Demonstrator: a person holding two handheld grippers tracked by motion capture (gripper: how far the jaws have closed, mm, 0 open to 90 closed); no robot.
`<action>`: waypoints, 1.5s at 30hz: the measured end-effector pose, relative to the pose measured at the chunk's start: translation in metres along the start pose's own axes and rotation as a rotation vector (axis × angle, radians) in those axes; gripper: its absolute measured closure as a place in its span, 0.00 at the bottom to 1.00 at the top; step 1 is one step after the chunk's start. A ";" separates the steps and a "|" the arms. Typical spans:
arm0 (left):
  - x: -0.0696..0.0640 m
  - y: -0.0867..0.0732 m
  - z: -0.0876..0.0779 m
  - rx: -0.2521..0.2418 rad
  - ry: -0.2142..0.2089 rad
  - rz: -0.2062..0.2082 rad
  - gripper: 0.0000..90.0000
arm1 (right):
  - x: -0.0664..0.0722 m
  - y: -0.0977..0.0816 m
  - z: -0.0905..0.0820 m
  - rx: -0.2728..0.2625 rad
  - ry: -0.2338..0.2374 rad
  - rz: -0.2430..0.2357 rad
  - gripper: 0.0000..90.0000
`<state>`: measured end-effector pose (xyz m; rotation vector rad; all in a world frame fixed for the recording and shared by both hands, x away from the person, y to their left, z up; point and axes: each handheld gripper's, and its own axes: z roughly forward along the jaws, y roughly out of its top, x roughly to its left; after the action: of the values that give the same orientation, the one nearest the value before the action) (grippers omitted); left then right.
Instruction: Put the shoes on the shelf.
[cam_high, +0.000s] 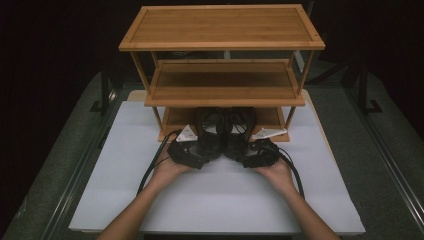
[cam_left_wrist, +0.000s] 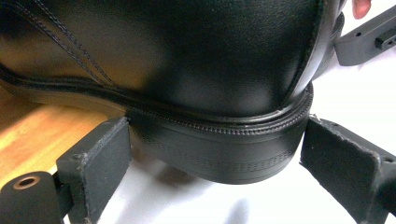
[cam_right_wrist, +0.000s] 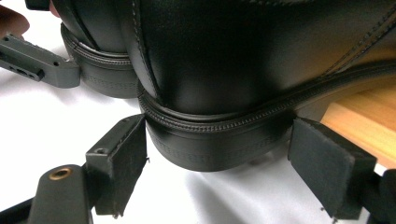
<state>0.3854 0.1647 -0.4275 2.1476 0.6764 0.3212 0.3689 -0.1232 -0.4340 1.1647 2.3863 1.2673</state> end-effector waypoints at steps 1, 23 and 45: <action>0.002 0.001 0.001 -0.008 0.000 -0.004 0.09 | -0.001 0.001 0.001 -0.002 -0.001 0.000 0.22; 0.042 0.027 0.042 0.026 0.090 -0.007 0.09 | -0.039 0.028 0.040 0.020 -0.085 -0.002 0.23; 0.058 0.025 0.045 0.052 0.085 -0.053 0.14 | -0.043 0.030 0.043 0.015 -0.125 -0.018 0.24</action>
<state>0.4622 0.1558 -0.4360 2.1709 0.7971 0.3721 0.4360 -0.1183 -0.4445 1.1868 2.3146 1.1377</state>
